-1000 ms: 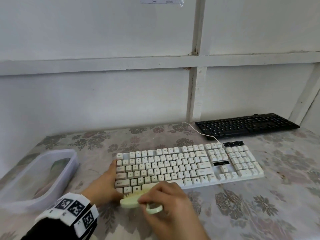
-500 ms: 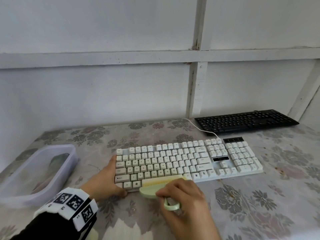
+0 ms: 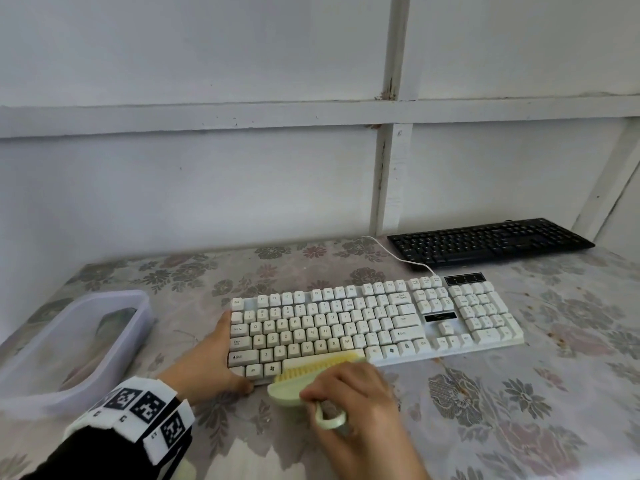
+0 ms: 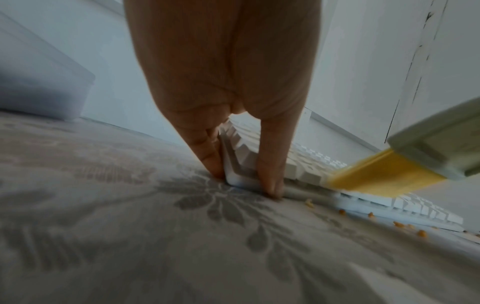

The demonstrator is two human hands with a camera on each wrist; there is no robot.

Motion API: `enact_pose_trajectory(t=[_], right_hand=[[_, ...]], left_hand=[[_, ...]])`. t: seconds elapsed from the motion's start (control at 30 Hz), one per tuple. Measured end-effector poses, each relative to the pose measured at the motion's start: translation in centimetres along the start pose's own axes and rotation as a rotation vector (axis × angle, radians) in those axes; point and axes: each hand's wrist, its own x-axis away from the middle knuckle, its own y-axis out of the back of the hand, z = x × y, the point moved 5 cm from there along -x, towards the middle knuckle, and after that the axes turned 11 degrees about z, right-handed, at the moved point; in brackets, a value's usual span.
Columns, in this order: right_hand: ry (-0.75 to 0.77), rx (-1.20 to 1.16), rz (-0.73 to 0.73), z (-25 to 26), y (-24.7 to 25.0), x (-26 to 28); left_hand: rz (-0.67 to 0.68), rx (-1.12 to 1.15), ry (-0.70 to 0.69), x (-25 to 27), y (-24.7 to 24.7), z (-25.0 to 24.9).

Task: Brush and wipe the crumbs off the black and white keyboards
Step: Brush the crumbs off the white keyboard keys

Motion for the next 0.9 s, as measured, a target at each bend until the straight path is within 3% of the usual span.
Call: enact_pose_trajectory(t=[0.2,0.4,0.6,0.73,0.9], right_hand=[[-0.139,-0.05,0.014,-3.4,2.1,0.2],[-0.198,0.018,-0.094,-3.4,5.8,0.7],[-0.187,-0.082,0.002,-3.4,4.3,0.6],[-0.252,-0.212,0.017,-5.5,6.3,0.7],[-0.334,-0.187,-0.002,-7.5,9.2,1.2]], left_hand=[[0.004,-0.018,0.044,0.2,0.0,0.0],[0.006,-0.037,0.041,0.0,0.0,0.0],[0.007,-0.002,0.036,0.1,-0.1,-0.2],[0.011,-0.021,0.047,0.1,-0.2,-0.4],[0.012,-0.034,0.054,-0.1,-0.2,-0.2]])
